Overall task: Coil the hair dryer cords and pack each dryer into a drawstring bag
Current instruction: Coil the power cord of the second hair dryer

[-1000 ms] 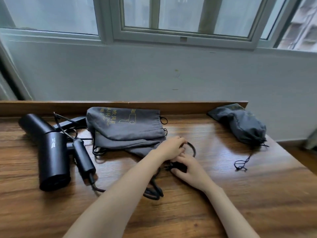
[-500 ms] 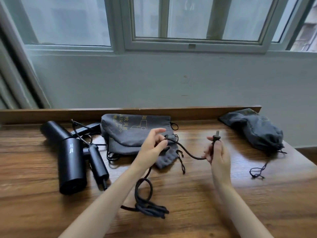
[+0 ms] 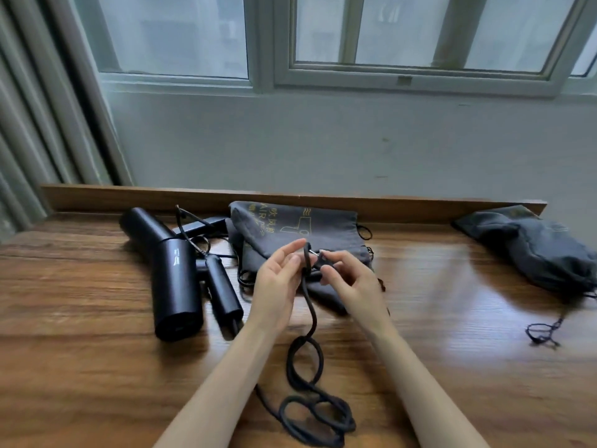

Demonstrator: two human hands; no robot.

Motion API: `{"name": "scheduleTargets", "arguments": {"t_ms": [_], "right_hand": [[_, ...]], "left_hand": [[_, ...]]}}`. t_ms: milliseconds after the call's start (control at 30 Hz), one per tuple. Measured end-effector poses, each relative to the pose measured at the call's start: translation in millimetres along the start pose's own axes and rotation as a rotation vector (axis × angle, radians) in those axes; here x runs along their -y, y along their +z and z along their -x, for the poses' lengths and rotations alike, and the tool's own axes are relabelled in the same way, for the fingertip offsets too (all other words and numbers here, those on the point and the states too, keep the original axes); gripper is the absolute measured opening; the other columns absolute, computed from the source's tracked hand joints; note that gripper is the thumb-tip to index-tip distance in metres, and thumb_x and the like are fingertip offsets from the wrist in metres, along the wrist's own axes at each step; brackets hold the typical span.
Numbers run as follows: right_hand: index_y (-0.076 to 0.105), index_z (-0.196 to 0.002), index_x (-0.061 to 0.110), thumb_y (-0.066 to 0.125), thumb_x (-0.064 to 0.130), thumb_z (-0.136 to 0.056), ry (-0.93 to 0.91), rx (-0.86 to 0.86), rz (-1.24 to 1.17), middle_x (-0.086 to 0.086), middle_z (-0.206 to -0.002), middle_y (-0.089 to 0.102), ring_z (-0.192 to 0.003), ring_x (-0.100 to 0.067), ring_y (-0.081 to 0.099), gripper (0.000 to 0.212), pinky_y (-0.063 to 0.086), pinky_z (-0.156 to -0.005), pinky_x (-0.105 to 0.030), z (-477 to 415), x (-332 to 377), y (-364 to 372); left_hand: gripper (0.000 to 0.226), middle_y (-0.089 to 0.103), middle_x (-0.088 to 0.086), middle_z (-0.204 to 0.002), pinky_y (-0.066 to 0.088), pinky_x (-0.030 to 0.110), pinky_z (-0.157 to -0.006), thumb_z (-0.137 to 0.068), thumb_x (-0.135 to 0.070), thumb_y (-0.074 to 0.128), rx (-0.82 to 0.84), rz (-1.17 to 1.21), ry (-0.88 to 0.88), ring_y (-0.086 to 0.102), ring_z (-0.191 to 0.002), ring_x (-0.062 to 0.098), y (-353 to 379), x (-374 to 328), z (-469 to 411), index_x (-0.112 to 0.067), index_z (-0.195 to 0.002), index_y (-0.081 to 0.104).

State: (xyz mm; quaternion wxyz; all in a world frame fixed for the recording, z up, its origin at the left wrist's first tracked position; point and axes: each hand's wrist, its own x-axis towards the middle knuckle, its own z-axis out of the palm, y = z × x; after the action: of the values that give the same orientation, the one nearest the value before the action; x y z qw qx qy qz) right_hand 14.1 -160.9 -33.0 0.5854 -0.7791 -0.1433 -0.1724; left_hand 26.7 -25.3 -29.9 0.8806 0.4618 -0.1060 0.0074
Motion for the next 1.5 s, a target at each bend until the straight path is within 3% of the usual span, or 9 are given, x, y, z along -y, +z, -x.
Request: {"name": "scheduleTargets", "arguments": {"t_ms": [167,333,567,700,867,1067,1200,1333,1500], "right_hand": [[0.067,-0.098,0.020,0.050,0.003,-0.093,-0.012,0.062,-0.060,0.004,-0.090,0.070,-0.087,-0.009,0.063,0.024,0.047,-0.081,-0.026,6.0,0.3,-4.4],[0.066,-0.102,0.024,0.043,0.006,-0.095,-0.038,0.158,-0.164,0.017,-0.092,0.071,-0.088,0.004,0.063,0.030,0.044,-0.076,-0.008,7.1,9.9,-1.4],[0.051,-0.090,0.015,0.042,0.001,-0.096,0.048,0.096,-0.151,0.004,-0.075,0.056,-0.063,0.001,0.052,0.017,0.042,-0.061,-0.016,4.3,3.3,-6.9],[0.049,-0.089,0.014,0.045,0.002,-0.094,0.069,0.031,-0.334,-0.004,-0.081,0.061,-0.074,-0.007,0.060,0.014,0.048,-0.066,-0.018,1.1,2.6,-10.8],[0.047,-0.108,0.013,0.046,0.014,-0.091,0.221,0.084,-0.721,-0.011,-0.096,0.071,-0.084,-0.023,0.064,0.017,0.051,-0.062,-0.030,-3.7,3.2,-12.1],[0.055,-0.101,0.025,0.060,0.011,-0.087,-0.037,-0.071,0.062,0.015,-0.089,0.060,-0.087,-0.001,0.058,0.021,0.044,-0.078,-0.018,4.0,0.0,-5.5],[0.056,-0.101,0.027,0.060,0.013,-0.089,-0.048,-0.215,0.215,0.010,-0.103,0.048,-0.098,-0.005,0.052,0.019,0.048,-0.083,-0.022,4.3,3.1,1.3],[0.062,-0.096,0.031,0.058,0.017,-0.090,0.127,-0.376,-0.158,-0.004,-0.122,0.045,-0.112,-0.021,0.051,0.016,0.049,-0.093,-0.030,1.2,7.3,-0.7],[0.062,-0.096,0.018,0.054,0.012,-0.090,0.169,-0.444,-0.593,0.002,-0.089,0.065,-0.085,-0.013,0.061,0.011,0.053,-0.072,-0.024,-0.7,13.3,-6.4]], "left_hand": [[0.019,0.060,0.015,-0.105,0.053,0.022,-0.077,-0.090,-0.003,0.055,-0.132,-0.322,0.141,0.065,-0.088,0.009,3.1,3.5,7.3,-0.016,-0.092,0.069],[0.020,0.062,-0.002,-0.103,0.048,0.022,-0.086,-0.092,-0.011,0.054,-0.005,-0.587,0.213,0.061,-0.098,0.009,-0.2,0.1,8.3,-0.025,-0.101,0.065],[0.030,0.066,-0.009,-0.104,0.047,0.013,-0.079,-0.086,-0.013,0.063,0.147,-0.508,0.202,0.062,-0.098,0.000,0.3,7.5,11.1,-0.028,-0.111,0.059],[0.031,0.067,-0.010,-0.107,0.050,0.019,-0.087,-0.088,-0.009,0.060,0.144,-0.468,0.130,0.061,-0.106,0.004,2.6,13.5,10.5,-0.030,-0.110,0.061],[0.028,0.069,-0.010,-0.070,0.054,0.022,-0.065,-0.094,-0.007,0.049,0.190,-0.493,0.042,0.064,-0.067,0.007,6.2,17.7,12.9,-0.028,-0.090,0.067],[0.016,0.058,-0.001,-0.064,0.047,0.024,-0.050,-0.092,-0.004,0.052,0.144,-0.569,0.051,0.056,-0.048,0.010,9.1,20.0,12.1,-0.019,-0.093,0.057],[0.019,0.050,0.000,-0.066,0.035,0.018,-0.046,-0.093,-0.004,0.049,0.061,-0.631,0.098,0.044,-0.047,0.004,9.7,17.0,8.4,-0.021,-0.103,0.047],[0.024,0.048,-0.004,-0.068,0.038,0.016,-0.057,-0.093,-0.007,0.050,-0.005,-0.739,0.208,0.044,-0.056,0.003,11.3,18.2,8.8,-0.025,-0.109,0.051],[0.031,0.051,-0.009,-0.068,0.041,0.011,-0.064,-0.093,-0.008,0.050,-0.045,-0.826,0.243,0.049,-0.061,-0.001,13.2,15.9,8.5,-0.025,-0.118,0.056]]}}
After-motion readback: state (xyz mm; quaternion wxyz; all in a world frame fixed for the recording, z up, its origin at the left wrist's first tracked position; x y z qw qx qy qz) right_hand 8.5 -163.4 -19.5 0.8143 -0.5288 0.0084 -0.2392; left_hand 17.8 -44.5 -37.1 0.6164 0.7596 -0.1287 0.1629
